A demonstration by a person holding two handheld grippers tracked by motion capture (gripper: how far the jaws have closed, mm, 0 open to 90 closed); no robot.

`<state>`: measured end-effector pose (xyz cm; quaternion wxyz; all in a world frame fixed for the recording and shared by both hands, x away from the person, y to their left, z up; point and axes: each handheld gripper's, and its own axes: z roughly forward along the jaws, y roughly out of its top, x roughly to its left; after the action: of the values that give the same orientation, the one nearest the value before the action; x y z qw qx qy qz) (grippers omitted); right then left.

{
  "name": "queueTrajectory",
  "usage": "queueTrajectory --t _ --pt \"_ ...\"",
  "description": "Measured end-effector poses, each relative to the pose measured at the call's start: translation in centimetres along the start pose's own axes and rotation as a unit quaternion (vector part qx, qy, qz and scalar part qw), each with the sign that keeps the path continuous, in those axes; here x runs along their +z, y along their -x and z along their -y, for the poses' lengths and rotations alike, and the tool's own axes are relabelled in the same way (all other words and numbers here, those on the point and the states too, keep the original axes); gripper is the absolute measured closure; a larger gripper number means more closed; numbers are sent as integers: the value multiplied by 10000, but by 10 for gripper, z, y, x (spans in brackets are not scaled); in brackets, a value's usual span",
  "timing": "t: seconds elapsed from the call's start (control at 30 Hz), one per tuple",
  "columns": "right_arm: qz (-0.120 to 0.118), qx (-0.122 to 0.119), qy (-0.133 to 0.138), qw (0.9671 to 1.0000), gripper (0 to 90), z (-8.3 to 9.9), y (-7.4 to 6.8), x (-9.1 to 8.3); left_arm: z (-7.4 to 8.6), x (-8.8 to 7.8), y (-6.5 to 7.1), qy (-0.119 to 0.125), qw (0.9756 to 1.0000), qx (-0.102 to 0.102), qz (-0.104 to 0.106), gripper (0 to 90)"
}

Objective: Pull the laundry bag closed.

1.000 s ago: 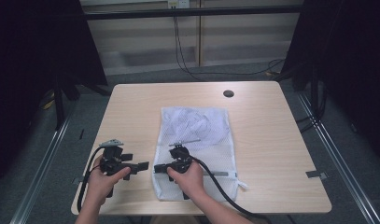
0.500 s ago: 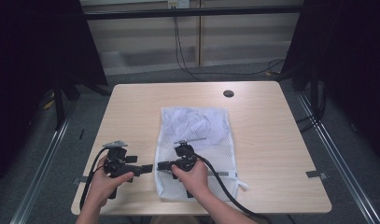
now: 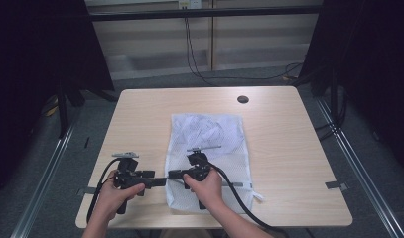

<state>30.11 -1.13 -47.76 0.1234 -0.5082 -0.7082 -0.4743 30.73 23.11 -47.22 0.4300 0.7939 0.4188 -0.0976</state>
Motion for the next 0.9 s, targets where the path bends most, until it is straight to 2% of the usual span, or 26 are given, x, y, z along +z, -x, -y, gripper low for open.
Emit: queueTrajectory --t 0.03,0.1,0.23,0.4,0.5,0.6,0.63,0.7,0.73,0.77,0.83,0.87,0.9 --pt "-2 0 1 10000 871 0 0 0 1 2 1 -20 10000 -22 31 220" --pt "-10 2 5 10000 871 1 -1 1 1 5 1 -139 9997 -86 201 309" --pt "-6 15 12 10000 871 1 -1 0 2 8 1 -287 9992 -178 231 350" --pt "-28 51 43 10000 871 0 -2 -1 2 13 1 -296 9991 -232 192 387" --pt "-38 60 41 10000 871 0 -2 -1 1 17 2 -295 9986 -313 294 419" --pt "-43 73 31 10000 871 0 -1 0 -1 21 3 -300 9983 -313 399 481" --pt "-43 73 37 10000 871 0 -2 0 -2 22 3 -316 9979 -376 420 539" --pt "-51 79 33 10000 871 0 -2 0 -3 22 3 -304 9978 -390 438 559" --pt "-47 85 38 9999 871 0 -2 -1 -3 23 4 -344 9972 -458 473 584" --pt "-49 93 41 9999 871 0 -1 -1 -3 23 3 -368 9973 -426 476 615" --pt "-74 108 64 9999 871 -1 -1 -2 -3 25 4 -392 9965 -531 519 658" --pt "-70 93 67 9999 871 -1 -1 -3 -3 25 4 -393 9966 -512 503 705" --pt "-70 93 67 9999 871 -1 -1 -3 -3 25 4 -389 9968 -503 485 705"
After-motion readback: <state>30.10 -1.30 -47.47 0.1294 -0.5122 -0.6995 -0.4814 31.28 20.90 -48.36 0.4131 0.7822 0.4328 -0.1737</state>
